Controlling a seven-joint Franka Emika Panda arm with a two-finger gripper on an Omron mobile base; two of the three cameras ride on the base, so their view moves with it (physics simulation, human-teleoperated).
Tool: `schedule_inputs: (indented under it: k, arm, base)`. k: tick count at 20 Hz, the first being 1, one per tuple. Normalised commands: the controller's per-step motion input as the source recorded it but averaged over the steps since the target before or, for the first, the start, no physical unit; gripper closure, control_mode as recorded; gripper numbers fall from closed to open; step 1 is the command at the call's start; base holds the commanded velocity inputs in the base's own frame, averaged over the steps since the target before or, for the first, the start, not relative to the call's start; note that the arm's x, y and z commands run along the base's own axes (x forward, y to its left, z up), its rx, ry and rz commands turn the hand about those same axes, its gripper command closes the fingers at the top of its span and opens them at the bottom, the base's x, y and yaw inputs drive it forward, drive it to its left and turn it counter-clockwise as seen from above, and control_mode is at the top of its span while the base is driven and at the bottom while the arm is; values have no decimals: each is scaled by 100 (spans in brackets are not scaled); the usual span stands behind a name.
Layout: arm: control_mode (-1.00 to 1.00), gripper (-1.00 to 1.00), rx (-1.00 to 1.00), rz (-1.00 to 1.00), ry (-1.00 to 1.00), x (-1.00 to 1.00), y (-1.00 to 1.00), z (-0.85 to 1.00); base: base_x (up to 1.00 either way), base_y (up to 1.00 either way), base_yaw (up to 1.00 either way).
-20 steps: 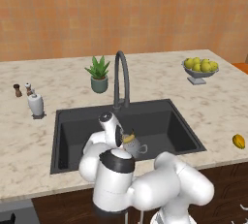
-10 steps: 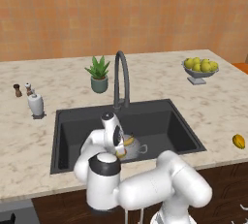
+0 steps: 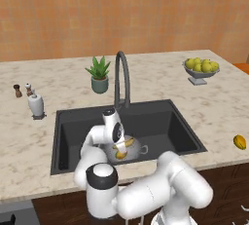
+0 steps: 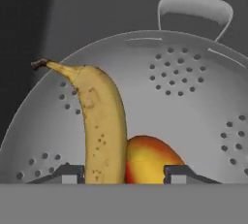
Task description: Put the colander in the sink, put the mango, mango, banana in the colander, and turn on the sink faucet and pour water over the colander.
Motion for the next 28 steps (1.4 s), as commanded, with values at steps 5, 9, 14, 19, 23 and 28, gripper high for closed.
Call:
schedule_inputs:
  k: [5, 9, 14, 19, 23, 28]
  arm:
    - [-100, -100, 0, 6, -10, -74, 0, 27]
    - [-100, -100, 0, 13, -14, -39, 11, 61]
    - [-100, -100, 0, 19, -9, -3, 39, 96]
    - [-100, -100, 0, 21, -1, -3, 50, 100]
    - [-100, -100, 3, 23, -1, -72, 8, 100]
    - [-100, -100, 8, 21, -3, -100, -38, 100]
  base:
    - [0, 0, 0]
    - [0, 0, 0]
    - [0, 0, 0]
    - [0, 0, 0]
    - [0, 0, 0]
    - [0, 0, 0]
